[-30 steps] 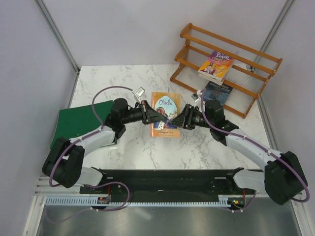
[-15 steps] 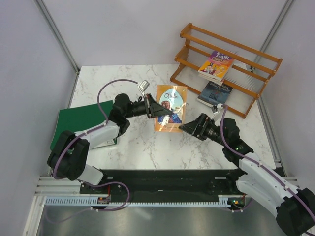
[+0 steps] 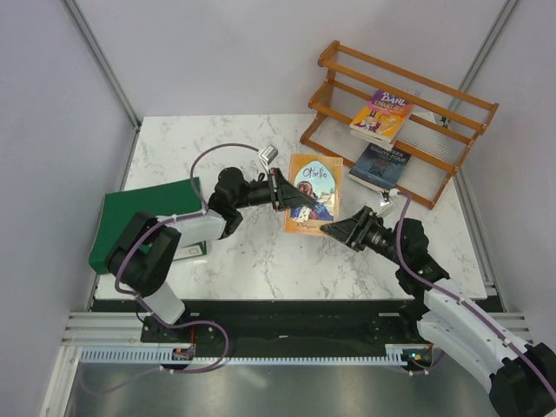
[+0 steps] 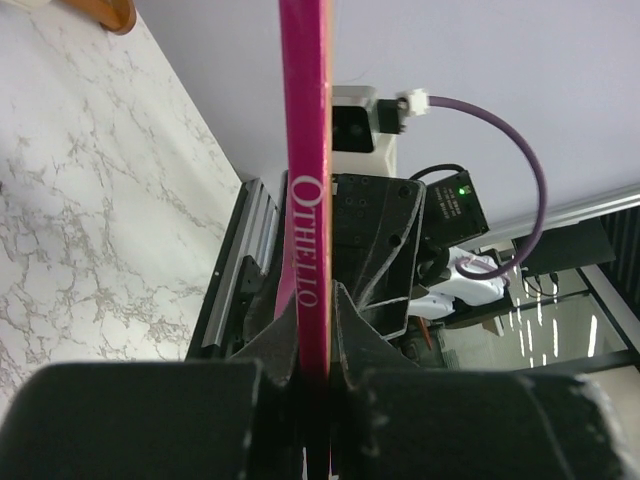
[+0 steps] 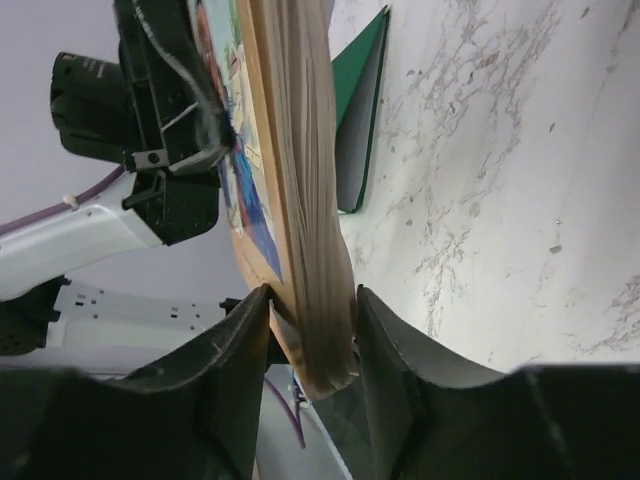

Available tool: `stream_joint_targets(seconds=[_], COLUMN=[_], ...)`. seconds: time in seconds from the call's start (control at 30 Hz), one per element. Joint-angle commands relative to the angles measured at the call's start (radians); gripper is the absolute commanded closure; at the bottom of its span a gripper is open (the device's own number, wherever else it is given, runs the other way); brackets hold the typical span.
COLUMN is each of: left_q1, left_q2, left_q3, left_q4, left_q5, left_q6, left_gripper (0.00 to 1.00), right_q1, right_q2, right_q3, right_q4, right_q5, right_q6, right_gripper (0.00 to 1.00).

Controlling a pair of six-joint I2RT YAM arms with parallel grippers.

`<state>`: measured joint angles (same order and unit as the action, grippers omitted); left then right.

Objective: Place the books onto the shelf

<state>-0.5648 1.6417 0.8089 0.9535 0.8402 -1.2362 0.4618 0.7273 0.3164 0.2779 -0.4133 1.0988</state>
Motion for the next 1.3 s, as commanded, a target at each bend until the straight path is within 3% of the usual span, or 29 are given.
stream_joint_targets(seconds=[0.0, 0.07, 0.1, 0.2, 0.23, 0.3, 0.43, 0.47, 0.5, 0.57, 0.67, 0.9, 1.27], left_q1=[-0.017, -0.018, -0.02, -0.02, -0.018, -0.018, -0.018, -0.018, -0.018, -0.017, -0.017, -0.018, -0.018], left_q2=[0.041, 0.07, 0.081, 0.112, 0.113, 0.084, -0.046, -0.069, -0.109, -0.144, -0.21, -0.293, -0.352], left_q3=[0.029, 0.029, 0.033, 0.059, 0.068, 0.088, 0.189, 0.219, 0.283, 0.343, 0.374, 0.408, 0.277], left_q4=[0.122, 0.142, 0.146, 0.134, 0.084, 0.001, -0.564, -0.811, -0.931, -1.15, -1.286, -1.476, -1.475], left_q5=[-0.016, -0.023, -0.021, -0.007, 0.0, -0.004, -0.142, -0.261, -0.344, -0.522, -0.651, -0.754, -0.741], left_q6=[-0.042, -0.051, -0.052, -0.04, -0.028, 0.045, 0.357, 0.474, 0.522, 0.627, 0.691, 0.716, 0.705], left_gripper=[0.98, 0.98, 0.98, 0.92, 0.82, 0.72, 0.62, 0.61, 0.59, 0.58, 0.55, 0.53, 0.53], right_q1=[0.001, 0.001, 0.0, 0.001, 0.0, -0.011, -0.048, -0.067, -0.08, -0.116, -0.165, -0.305, -0.419], right_q2=[-0.037, -0.037, -0.037, -0.039, -0.039, -0.037, -0.009, -0.005, 0.009, 0.026, 0.07, 0.202, 0.346], right_q3=[-0.004, 0.0, 0.003, 0.01, 0.013, 0.013, 0.016, 0.019, 0.026, 0.035, 0.052, 0.105, 0.228], right_q4=[0.023, 0.011, 0.003, -0.075, -0.097, -0.14, -0.169, -0.177, -0.178, -0.184, -0.187, -0.194, -0.224], right_q5=[-0.016, -0.022, -0.024, 0.022, 0.036, 0.056, 0.056, 0.056, 0.051, 0.036, 0.004, -0.081, -0.11], right_q6=[0.007, 0.001, -0.011, -0.04, -0.065, -0.083, -0.118, -0.123, -0.129, -0.152, -0.177, -0.243, -0.343], right_gripper=[0.65, 0.87, 0.92, 0.98, 1.0, 1.0, 1.0, 1.0, 1.0, 1.0, 1.0, 1.0, 1.0])
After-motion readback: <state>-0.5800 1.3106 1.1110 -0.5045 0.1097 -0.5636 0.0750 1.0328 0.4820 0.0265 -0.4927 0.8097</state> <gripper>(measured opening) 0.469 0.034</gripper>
